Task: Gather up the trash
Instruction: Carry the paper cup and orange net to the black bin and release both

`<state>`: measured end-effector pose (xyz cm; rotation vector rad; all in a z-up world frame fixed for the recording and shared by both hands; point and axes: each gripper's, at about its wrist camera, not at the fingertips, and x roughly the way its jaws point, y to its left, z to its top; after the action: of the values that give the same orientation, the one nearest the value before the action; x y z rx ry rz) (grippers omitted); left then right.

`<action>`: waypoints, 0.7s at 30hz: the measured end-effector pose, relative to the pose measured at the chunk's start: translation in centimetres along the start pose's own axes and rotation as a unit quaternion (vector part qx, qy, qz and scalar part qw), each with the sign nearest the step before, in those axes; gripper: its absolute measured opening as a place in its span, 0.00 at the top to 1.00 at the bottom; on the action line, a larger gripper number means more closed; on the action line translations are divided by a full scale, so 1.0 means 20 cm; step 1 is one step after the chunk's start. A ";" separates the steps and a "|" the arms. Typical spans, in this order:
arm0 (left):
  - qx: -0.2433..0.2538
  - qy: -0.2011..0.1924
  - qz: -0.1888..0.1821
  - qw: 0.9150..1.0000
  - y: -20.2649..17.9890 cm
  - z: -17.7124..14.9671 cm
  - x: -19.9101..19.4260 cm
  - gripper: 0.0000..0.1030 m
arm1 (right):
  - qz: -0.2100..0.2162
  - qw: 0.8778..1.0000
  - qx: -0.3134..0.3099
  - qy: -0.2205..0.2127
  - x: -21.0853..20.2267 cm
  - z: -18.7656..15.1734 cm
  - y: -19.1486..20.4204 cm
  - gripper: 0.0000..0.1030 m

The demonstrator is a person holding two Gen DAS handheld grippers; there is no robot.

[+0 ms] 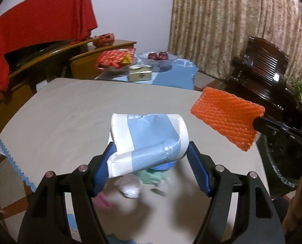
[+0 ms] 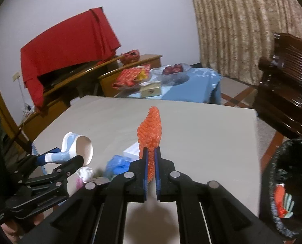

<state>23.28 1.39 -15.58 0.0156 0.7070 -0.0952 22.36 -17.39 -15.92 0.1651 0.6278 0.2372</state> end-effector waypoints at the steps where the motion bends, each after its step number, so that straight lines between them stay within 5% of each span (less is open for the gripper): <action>1: 0.002 0.000 -0.003 1.000 -0.03 -0.01 0.00 0.33 | -0.006 1.000 0.002 -0.003 -0.03 0.00 -0.04 0.95; 21: 0.060 0.015 -0.071 0.996 -0.94 -0.04 0.00 0.33 | -0.123 0.991 0.037 -0.034 -0.51 -0.14 -0.76 0.95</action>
<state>21.05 -17.22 -15.98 0.0821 0.7313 -0.2734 15.28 -34.47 -15.88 0.1645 0.5838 -0.0302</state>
